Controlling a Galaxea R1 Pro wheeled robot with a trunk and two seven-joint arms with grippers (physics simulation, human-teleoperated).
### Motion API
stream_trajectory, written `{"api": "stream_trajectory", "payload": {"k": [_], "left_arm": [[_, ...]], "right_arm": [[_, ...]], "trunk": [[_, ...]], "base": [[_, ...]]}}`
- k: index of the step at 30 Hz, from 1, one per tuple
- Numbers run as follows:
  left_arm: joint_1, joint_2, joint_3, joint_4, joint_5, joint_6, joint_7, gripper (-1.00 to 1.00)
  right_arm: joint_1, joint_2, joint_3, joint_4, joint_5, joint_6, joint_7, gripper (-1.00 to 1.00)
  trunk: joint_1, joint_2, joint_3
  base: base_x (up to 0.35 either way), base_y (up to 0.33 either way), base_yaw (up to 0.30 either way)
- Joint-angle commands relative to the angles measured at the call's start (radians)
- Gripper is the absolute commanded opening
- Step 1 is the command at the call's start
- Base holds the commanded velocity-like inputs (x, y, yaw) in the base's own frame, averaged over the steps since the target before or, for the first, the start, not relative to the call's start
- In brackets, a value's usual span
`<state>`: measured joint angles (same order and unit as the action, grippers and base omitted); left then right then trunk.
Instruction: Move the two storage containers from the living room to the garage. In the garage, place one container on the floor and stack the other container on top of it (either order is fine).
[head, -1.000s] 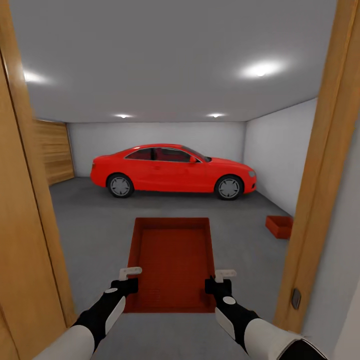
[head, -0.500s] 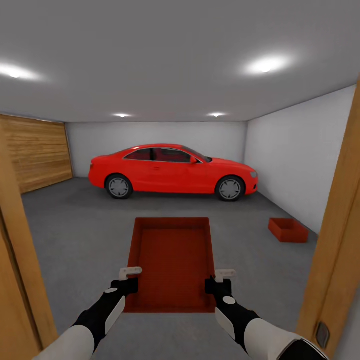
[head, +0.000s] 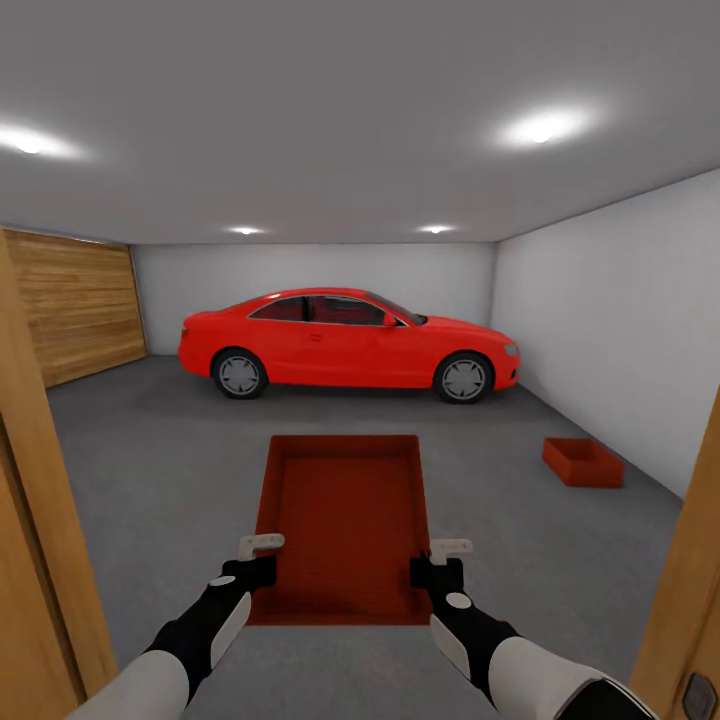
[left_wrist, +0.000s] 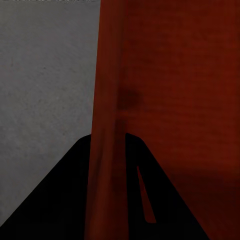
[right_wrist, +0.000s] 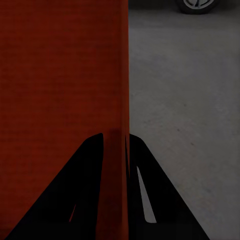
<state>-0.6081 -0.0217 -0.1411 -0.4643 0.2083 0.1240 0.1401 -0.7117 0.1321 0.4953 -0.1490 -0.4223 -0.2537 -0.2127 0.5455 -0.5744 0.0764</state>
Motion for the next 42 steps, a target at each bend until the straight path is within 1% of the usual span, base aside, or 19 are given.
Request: {"api": "stream_trajectory", "payload": {"k": [1,8,12,42], "left_arm": [[-0.001,0.009,0.017,-0.007,0.003,0.005,0.013,-1.00],[-0.001,0.009,0.017,-0.007,0.003,0.005,0.013,-1.00],[-0.001,0.009,0.017,-0.006,0.003,0.005,0.013,-1.00],[-0.001,0.009,0.017,-0.005,0.003,0.005,0.013,-1.00]], "right_arm": [[0.000,-0.007,-0.017,0.063,-0.013,-0.001,0.001,-1.00],[0.000,-0.007,-0.017,0.063,-0.013,-0.001,0.001,-1.00],[0.000,-0.007,-0.017,0.063,-0.013,-0.001,0.001,-1.00],[0.000,-0.006,-0.017,0.063,-0.013,-0.001,0.001,-1.00]], "trunk": [[0.000,-0.001,0.000],[0.000,-0.001,0.000],[0.000,-0.001,0.000],[0.000,-0.001,0.000]], "base": [[0.009,0.011,0.000],[0.004,0.003,0.000],[0.143,0.000,0.000],[0.314,0.000,0.000]]}}
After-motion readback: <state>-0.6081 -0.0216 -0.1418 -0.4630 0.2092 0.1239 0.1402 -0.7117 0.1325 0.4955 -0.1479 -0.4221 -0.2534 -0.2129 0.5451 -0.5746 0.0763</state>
